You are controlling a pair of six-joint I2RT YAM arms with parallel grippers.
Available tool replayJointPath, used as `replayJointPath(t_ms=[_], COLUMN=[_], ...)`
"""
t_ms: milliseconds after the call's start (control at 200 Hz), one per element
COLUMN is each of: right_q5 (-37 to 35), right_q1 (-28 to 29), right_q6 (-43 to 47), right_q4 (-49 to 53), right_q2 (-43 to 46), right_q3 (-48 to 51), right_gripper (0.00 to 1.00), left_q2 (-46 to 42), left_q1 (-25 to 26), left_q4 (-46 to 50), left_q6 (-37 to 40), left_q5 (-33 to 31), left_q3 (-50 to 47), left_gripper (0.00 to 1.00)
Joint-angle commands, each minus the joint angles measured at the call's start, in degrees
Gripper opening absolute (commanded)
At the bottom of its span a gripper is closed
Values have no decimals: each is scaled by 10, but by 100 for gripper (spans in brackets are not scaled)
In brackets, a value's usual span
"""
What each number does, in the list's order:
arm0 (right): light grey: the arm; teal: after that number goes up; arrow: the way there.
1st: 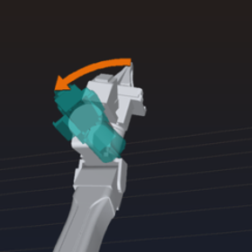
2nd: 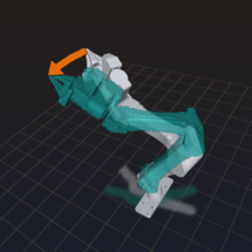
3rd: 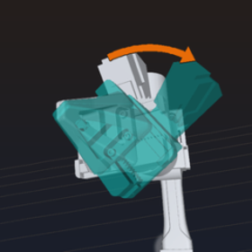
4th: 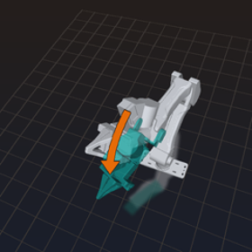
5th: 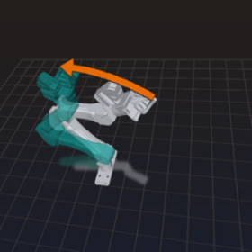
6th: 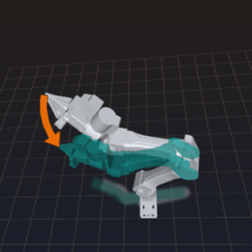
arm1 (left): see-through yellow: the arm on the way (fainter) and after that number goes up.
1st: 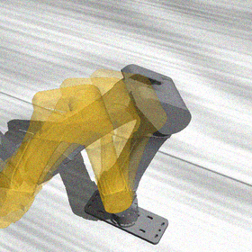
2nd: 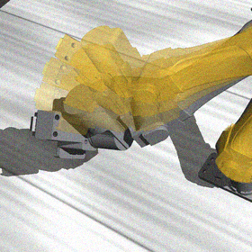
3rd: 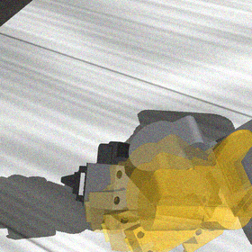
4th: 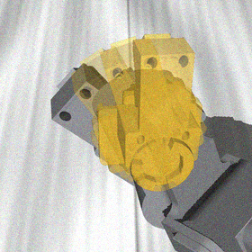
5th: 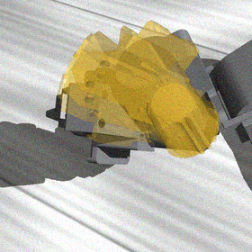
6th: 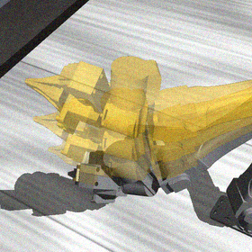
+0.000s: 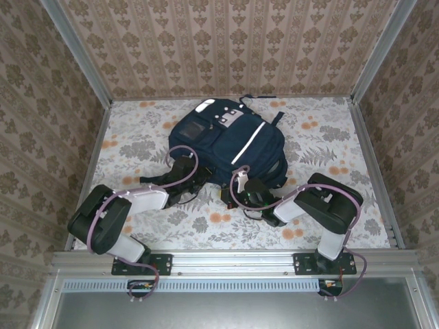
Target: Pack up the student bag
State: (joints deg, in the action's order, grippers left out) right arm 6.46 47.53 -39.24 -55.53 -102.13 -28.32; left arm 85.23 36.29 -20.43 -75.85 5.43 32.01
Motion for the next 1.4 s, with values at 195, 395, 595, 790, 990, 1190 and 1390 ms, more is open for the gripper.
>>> replayJointPath(t_ms=[195,395,595,790,990,1190,1390], right_q5=[-39,-65,-66,-60,-33,-11,5], right_q1=[-4,-20,-39,-56,-66,-87,-114], right_q6=[10,13,19,28,41,42,21], right_q4=[99,138,173,232,339,455,573], right_q2=[60,102,159,220,280,335,366], right_q3=[9,41,70,85,78,63,25], right_gripper=[0,0,0,0,0,0,0], left_q2=[-76,-94,-104,-120,-125,-125,-121], left_q1=[-44,-77,-97,-121,-131,-135,-141], left_q4=[83,102,117,149,180,222,239], left_q6=[64,76,85,98,117,146,154], left_q5=[-57,-48,-44,-52,-61,-88,-97], left_q3=[-15,-33,-46,-45,-36,-16,-5], left_gripper=[0,0,0,0,0,0,0])
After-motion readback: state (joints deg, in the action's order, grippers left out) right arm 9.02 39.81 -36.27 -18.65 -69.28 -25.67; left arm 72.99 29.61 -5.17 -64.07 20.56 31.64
